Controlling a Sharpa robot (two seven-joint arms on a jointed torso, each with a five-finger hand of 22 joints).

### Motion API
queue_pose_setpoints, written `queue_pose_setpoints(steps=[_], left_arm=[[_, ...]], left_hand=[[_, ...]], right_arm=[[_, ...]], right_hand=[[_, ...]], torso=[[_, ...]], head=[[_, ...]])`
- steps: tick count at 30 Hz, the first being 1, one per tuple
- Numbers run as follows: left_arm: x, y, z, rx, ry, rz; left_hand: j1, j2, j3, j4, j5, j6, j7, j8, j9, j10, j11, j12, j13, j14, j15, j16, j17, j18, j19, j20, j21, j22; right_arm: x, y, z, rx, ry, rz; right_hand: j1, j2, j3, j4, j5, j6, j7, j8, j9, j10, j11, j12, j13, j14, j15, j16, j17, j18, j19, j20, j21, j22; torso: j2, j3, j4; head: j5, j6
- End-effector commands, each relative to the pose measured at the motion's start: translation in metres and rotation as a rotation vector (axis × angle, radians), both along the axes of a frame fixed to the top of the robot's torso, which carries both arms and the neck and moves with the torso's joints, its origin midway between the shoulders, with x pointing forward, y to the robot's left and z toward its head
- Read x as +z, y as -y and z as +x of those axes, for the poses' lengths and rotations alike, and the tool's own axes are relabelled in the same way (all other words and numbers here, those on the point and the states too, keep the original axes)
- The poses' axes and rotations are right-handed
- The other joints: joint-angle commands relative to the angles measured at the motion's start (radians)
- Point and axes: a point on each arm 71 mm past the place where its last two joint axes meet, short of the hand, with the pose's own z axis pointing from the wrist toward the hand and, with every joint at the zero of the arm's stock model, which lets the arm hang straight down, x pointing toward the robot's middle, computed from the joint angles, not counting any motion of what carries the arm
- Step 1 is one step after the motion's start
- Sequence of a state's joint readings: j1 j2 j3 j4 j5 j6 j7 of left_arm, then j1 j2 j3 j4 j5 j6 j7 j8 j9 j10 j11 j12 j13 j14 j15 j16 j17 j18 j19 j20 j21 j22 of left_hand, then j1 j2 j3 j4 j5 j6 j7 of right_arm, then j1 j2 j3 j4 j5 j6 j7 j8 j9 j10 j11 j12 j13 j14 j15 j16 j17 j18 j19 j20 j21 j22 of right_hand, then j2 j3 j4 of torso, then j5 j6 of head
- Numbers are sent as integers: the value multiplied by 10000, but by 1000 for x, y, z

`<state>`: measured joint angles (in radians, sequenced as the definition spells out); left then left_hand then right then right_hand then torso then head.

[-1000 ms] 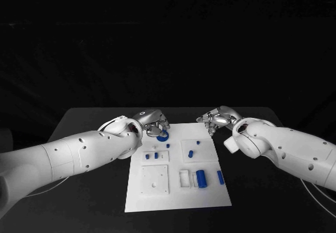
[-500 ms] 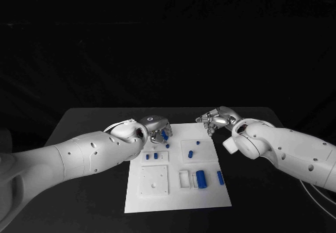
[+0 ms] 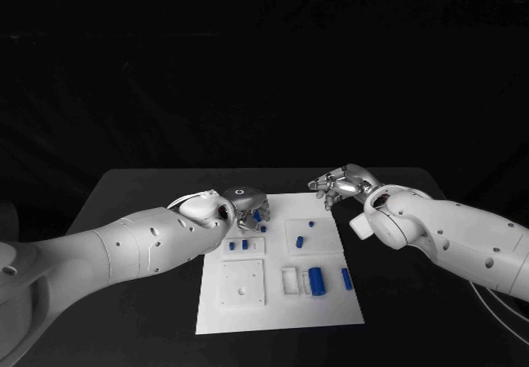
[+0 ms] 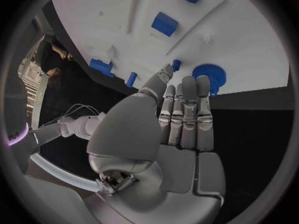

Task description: Assemble the parts on the task board

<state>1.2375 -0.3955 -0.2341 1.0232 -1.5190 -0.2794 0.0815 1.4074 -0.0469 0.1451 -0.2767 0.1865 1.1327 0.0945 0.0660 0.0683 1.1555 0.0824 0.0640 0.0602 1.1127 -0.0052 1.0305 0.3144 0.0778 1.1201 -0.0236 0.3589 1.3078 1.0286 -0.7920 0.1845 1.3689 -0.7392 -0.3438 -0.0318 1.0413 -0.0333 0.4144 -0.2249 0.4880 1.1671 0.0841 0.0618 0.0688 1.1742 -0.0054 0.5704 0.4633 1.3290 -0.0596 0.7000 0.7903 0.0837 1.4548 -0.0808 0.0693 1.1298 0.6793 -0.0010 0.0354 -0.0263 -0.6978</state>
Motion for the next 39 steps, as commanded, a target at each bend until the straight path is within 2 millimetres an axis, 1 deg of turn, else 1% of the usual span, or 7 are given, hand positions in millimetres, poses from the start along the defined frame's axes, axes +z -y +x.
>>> queue_pose_setpoints(steps=[1,7,9,22,31,36,39], left_arm=[[-3,3,-1,-302,55,410],[-6,4,0,-332,174,368],[-6,4,0,-344,197,354],[-11,4,3,-238,183,458],[-17,4,5,-168,125,528],[-21,3,5,-113,75,558],[-23,3,6,-92,67,532]], left_hand=[[-38,25,59,-4,23,88,-16,-30,-11,-12,-38,-51,-17,39,-71,76,-14,47,-23,-71,77,243],[-61,91,202,13,31,64,-34,-31,-15,-26,-61,-53,-19,64,-102,171,-87,55,-68,-98,294,242],[-66,117,264,4,61,102,-32,-30,-16,3,-64,-53,-20,135,-118,253,-80,65,-27,-120,406,248],[-158,154,547,16,39,314,-61,-31,-17,137,-111,-56,-21,193,-157,570,-91,86,-118,-157,925,235],[-219,217,617,77,31,243,-80,-34,-22,84,-131,-64,-22,312,-174,675,-84,101,-88,-162,1042,230],[-249,209,656,90,27,210,-80,-36,-26,58,-134,-67,-23,373,-186,727,-81,106,-64,-171,1088,227],[-260,175,689,92,5,-17,-105,-42,-45,41,-138,-69,-24,399,-191,757,-86,105,-45,-175,1120,222]], right_arm=[[3,-1,0,-45,345,207],[5,-1,0,-93,462,306],[6,-1,-1,-108,499,343],[8,-2,-1,-230,587,545],[9,-3,-2,-215,586,610],[10,-4,-2,-189,587,628],[10,-4,-2,-188,595,633]], right_hand=[[34,-87,-7,-7,12,-68,-9,11,-9,62,7,-86,-124,-88,-1,-12,-116,-10,-76,17,0,-161],[40,-88,-24,-11,10,-83,2,11,-9,86,17,-143,-260,-132,8,37,-270,-15,-87,24,16,-379],[46,-92,-36,-18,35,-78,2,12,-8,100,16,-122,-339,-154,6,132,-405,-18,-66,22,47,-558],[54,-103,-37,-26,50,-77,3,10,-9,92,14,-109,-352,-163,5,159,-446,-19,-59,19,54,-594],[54,-103,-37,-26,50,-77,3,10,-9,92,14,-109,-352,-163,5,159,-446,-19,-59,19,54,-594],[54,-103,-37,-26,50,-77,3,10,-9,92,14,-109,-352,-163,5,159,-446,-19,-59,19,54,-594],[53,-104,-38,-22,54,-76,2,11,-8,88,15,-100,-361,-171,5,179,-472,-20,-60,19,58,-615]], torso=[[0,13,12],[-1,10,-12],[3,9,-11],[6,9,-1],[13,11,-23],[15,16,-18],[20,20,-9]], head=[[-30,-14],[-43,-18],[-54,-31],[-107,-61],[-133,-72],[-172,-92],[-200,-104]])
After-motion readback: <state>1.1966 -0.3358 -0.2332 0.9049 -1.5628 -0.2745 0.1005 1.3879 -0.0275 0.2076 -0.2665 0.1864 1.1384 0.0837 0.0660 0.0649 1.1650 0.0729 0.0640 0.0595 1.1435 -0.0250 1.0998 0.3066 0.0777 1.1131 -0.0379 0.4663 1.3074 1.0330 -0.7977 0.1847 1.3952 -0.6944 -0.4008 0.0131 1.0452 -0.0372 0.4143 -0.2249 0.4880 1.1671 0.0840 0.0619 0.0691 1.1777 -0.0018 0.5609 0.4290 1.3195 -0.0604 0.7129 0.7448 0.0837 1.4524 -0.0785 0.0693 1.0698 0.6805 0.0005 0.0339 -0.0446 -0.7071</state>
